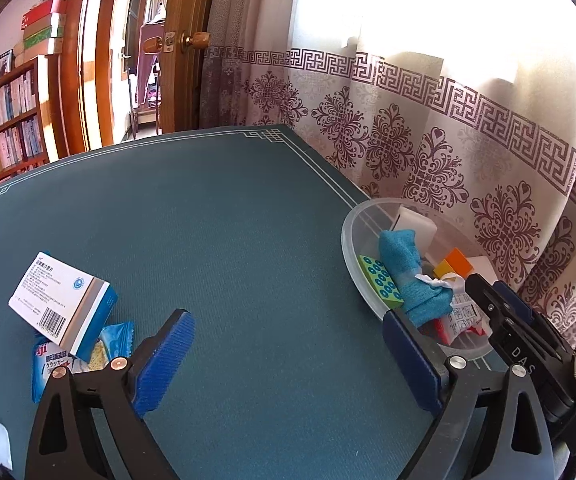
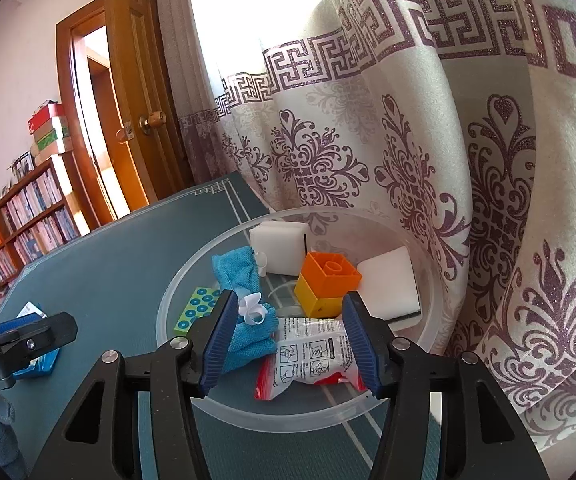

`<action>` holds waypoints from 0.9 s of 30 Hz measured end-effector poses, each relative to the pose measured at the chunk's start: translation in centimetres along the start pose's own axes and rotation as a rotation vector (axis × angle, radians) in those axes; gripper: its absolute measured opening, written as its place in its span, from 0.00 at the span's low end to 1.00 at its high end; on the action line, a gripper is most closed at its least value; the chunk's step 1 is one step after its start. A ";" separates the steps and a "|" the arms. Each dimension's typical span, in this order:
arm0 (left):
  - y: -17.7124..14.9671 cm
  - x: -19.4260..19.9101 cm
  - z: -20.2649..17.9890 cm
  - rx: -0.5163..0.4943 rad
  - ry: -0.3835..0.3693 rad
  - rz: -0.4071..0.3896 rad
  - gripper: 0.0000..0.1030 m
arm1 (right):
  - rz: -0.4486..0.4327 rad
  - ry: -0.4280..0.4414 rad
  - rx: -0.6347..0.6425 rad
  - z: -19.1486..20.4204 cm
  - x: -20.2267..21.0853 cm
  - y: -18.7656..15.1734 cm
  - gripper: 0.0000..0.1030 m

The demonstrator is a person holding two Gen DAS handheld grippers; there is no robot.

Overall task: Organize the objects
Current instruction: 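Open the left gripper to drop the green block into the bowl, then move the right gripper to the white medicine box and grasp it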

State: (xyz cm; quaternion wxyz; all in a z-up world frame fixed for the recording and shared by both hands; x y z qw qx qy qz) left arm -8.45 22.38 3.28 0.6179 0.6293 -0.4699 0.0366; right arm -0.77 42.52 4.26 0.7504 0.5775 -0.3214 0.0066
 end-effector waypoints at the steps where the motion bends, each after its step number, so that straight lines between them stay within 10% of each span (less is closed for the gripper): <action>1: -0.1 0.2 0.4 0.008 0.004 -0.001 0.95 | -0.001 -0.002 0.002 0.1 0.0 0.1 0.54; 20: -3.4 3.5 7.3 0.118 0.113 -0.014 0.95 | -0.036 -0.046 0.161 3.0 1.0 -0.1 0.55; 27: -4.7 4.4 10.6 0.195 0.148 -0.015 0.95 | 0.095 0.177 0.169 6.7 1.6 -0.8 0.55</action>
Point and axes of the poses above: each gripper's, at about its wrist camera, not at the fingertips, and x roughly against the way its jaws point, z to its left, y to its top, the point moved 5 cm from there along -x, roughly the way its jaws point, and after that the axes turned 8 degrees about -y, right-handed, at the moved point
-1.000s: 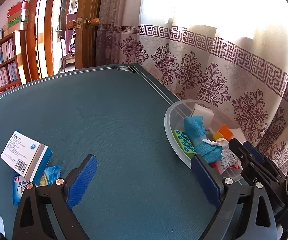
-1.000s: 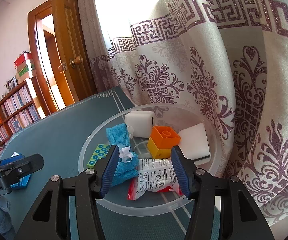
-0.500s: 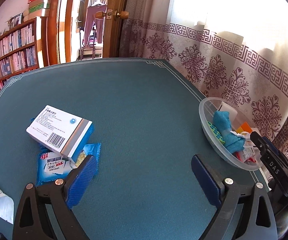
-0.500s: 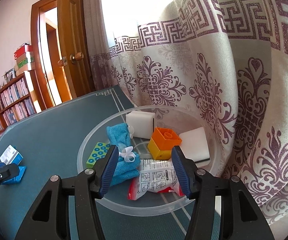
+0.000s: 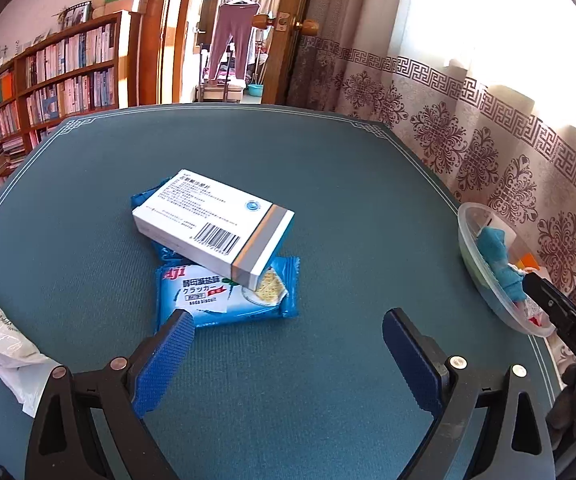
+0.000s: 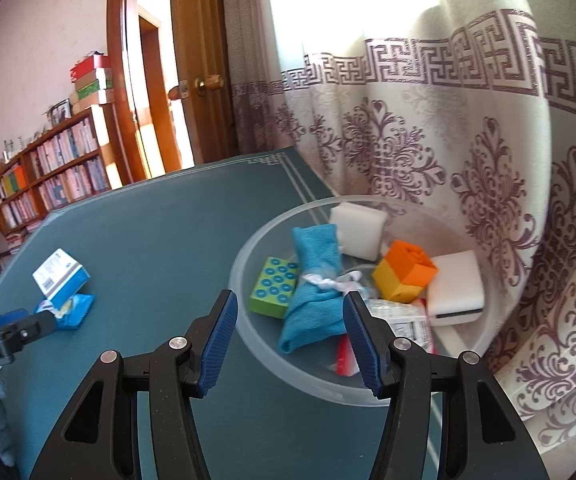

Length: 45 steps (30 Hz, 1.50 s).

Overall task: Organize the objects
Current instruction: 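Move the right gripper to the white medicine box and grasp it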

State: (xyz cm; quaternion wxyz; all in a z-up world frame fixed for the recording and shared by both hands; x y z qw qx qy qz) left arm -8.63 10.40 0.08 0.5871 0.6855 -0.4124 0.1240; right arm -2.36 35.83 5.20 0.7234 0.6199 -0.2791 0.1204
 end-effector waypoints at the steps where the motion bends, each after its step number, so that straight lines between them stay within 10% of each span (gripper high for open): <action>1: 0.0 0.1 0.4 0.011 0.005 -0.001 0.95 | 0.012 0.035 0.001 0.7 -0.1 0.2 0.56; 9: -0.5 1.1 2.6 0.039 0.051 -0.026 0.96 | 0.070 0.226 0.058 6.8 -1.1 0.9 0.74; 26: -1.5 1.4 5.7 0.118 0.087 -0.019 0.96 | 0.127 0.479 0.397 20.8 -3.7 1.1 0.79; 45: -2.2 1.2 7.0 0.136 0.105 0.013 0.96 | 0.238 0.553 0.616 28.0 -8.3 0.3 0.79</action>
Point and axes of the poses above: each gripper's, at about its wrist camera, not at the fingertips, and x roughly against the way its jaws point, z to its left, y to its top, the point moved 5 cm from there along -x, roughly the way its jaws point, and after that the axes turned 8 degrees about -y, right-handed, at the moved point
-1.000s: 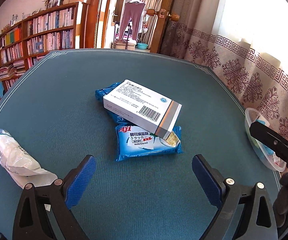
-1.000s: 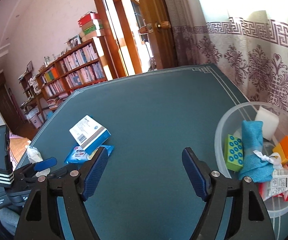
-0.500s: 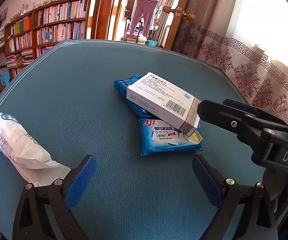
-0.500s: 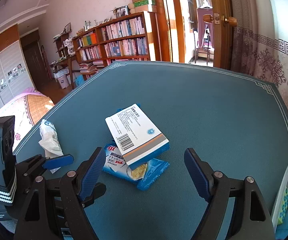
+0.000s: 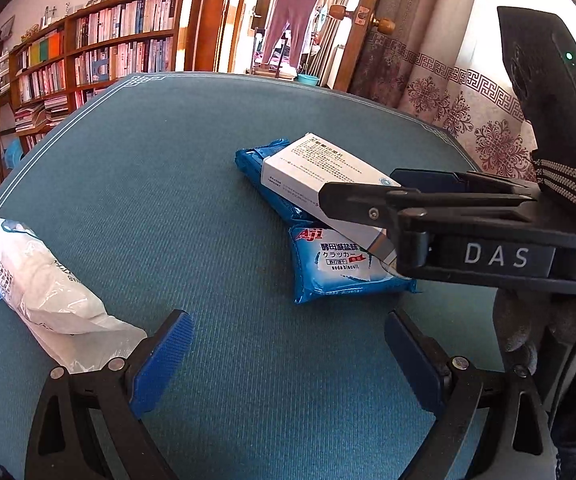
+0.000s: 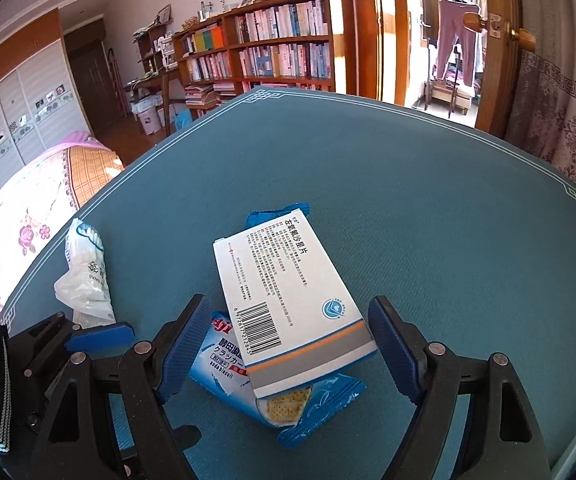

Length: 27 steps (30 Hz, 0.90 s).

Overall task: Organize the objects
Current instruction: 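Move the right gripper to the white medicine box and grasp it, then lift the medicine box with the right gripper while the left gripper grasps the cracker packet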

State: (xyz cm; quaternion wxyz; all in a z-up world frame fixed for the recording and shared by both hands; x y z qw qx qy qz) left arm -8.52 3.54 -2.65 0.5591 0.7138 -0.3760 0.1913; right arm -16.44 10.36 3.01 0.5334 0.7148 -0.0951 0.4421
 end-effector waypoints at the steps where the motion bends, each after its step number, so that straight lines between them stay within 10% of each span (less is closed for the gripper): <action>1: 0.0 0.0 0.0 0.003 0.001 0.001 0.96 | 0.002 -0.010 0.016 0.2 -0.2 0.0 0.79; 27: -0.1 -0.2 -0.5 -0.023 -0.008 -0.002 0.96 | -0.031 -0.135 -0.373 -6.7 3.6 -6.5 0.63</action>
Point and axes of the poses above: each gripper's, at about its wrist camera, not at the fingertips, and x roughly against the way its jaws point, z to its left, y to its top, the point moved 5 cm from there along -x, roughly the way its jaws point, and after that the axes turned 8 degrees about -y, right-handed, at the moved point
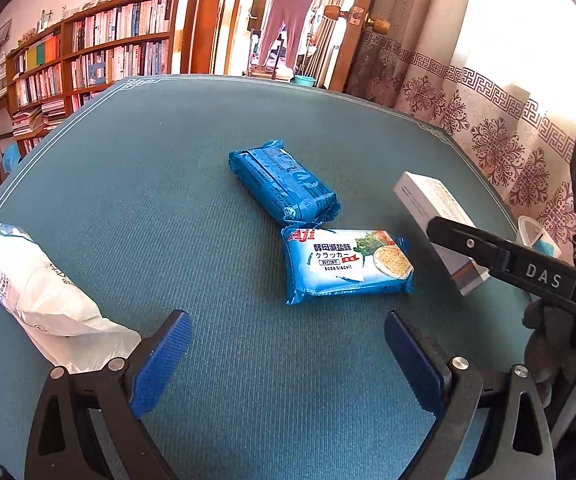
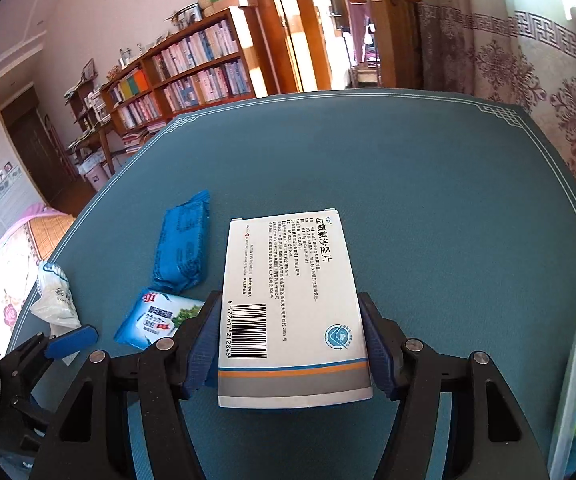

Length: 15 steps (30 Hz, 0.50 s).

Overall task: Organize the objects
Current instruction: 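Lift the medicine box with the right gripper while the left gripper grasps the cracker packet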

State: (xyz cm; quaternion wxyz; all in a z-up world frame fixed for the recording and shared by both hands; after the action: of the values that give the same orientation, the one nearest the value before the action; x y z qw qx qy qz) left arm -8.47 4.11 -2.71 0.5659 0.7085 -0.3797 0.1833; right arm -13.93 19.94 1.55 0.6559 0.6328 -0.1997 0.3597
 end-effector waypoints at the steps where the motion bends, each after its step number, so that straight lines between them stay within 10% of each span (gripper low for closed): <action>1: 0.0 0.0 -0.2 -0.005 -0.004 0.003 0.96 | -0.002 -0.007 -0.015 -0.6 0.5 -0.4 0.64; 15: 1.5 -1.4 -1.1 0.035 -0.145 0.063 0.96 | -0.056 -0.005 -0.153 -3.9 5.7 -5.4 0.64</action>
State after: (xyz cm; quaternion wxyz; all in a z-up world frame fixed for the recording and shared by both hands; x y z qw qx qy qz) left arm -10.31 5.56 -2.39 0.5184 0.7173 -0.4386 0.1558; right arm -7.01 25.34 1.48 0.7116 0.5871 -0.2106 0.3234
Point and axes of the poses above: each gripper's, at about its wrist camera, not at the fingertips, and x roughly against the way its jaws point, z to its left, y to its top, the point moved 5 cm from there along -x, roughly the way its jaws point, and after that the axes turned 8 degrees about -y, right-handed, at the moved point
